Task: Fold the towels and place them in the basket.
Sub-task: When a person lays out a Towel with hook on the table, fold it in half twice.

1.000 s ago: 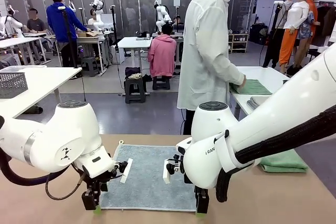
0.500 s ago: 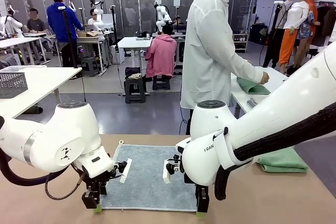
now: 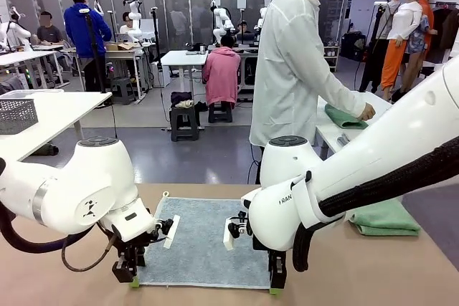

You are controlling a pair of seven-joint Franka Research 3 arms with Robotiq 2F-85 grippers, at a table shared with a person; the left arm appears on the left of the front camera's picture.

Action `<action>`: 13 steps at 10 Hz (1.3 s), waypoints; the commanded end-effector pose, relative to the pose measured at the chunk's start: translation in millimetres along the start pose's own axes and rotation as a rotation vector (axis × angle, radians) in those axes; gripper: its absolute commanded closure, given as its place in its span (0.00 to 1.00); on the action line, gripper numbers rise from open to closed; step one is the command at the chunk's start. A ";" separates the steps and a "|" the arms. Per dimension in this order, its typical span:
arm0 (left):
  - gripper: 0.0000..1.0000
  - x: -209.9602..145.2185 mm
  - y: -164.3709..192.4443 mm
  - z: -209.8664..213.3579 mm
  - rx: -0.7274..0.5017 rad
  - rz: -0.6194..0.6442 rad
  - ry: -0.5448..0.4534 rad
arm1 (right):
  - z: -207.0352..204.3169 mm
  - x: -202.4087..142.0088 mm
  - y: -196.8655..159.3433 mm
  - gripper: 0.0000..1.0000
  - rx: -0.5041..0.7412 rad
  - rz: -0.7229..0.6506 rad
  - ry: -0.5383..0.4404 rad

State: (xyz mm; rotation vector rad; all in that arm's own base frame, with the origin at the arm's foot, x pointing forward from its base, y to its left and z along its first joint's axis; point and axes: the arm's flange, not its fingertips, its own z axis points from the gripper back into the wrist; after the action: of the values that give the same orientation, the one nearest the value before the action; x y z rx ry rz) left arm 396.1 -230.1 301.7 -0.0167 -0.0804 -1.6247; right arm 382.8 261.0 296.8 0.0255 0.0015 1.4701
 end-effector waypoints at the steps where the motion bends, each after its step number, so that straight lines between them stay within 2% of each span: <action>1: 0.43 -0.2 6.0 -3.1 -0.005 -0.017 -0.027 | -1.8 4.1 -3.4 0.41 0.009 -0.031 0.009; 3: 0.43 -0.4 6.9 -3.6 -0.007 -0.022 -0.028 | -3.3 2.7 -4.4 0.41 0.010 -0.020 0.007; 4: 0.62 0.3 6.5 -3.2 -0.002 -0.026 -0.020 | -3.5 2.7 -4.8 0.61 0.012 -0.021 0.006; 5: 0.62 0.5 6.2 -2.6 0.000 -0.027 -0.019 | -3.7 2.9 -5.3 0.61 0.012 -0.024 0.003; 6: 0.82 1.2 6.0 -1.9 -0.001 -0.032 -0.018 | -4.4 3.6 -5.4 0.80 0.010 -0.025 0.002; 7: 0.65 1.5 5.6 -1.4 -0.005 -0.036 -0.017 | -4.2 3.9 -5.1 0.63 0.009 -0.025 0.000; 8: 1.00 2.3 5.4 -0.9 -0.009 -0.042 -0.016 | -3.8 4.3 -5.0 1.00 0.013 -0.027 0.001; 9: 0.85 3.3 5.3 -0.6 -0.013 -0.047 -0.016 | -2.4 4.3 -4.7 0.83 0.013 -0.027 0.003; 10: 1.00 4.6 4.5 1.6 -0.016 -0.055 -0.014 | 1.0 5.4 -2.6 1.00 0.017 -0.018 0.000; 13: 1.00 2.1 5.0 14.4 0.003 -0.057 -0.021 | 14.2 3.0 -4.6 1.00 0.022 -0.002 -0.024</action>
State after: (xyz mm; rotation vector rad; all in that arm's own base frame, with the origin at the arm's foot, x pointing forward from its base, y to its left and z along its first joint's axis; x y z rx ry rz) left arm 398.0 -236.3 307.8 -0.0108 -0.0948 -1.6633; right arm 387.3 265.9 302.9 0.0362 -0.0004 1.4649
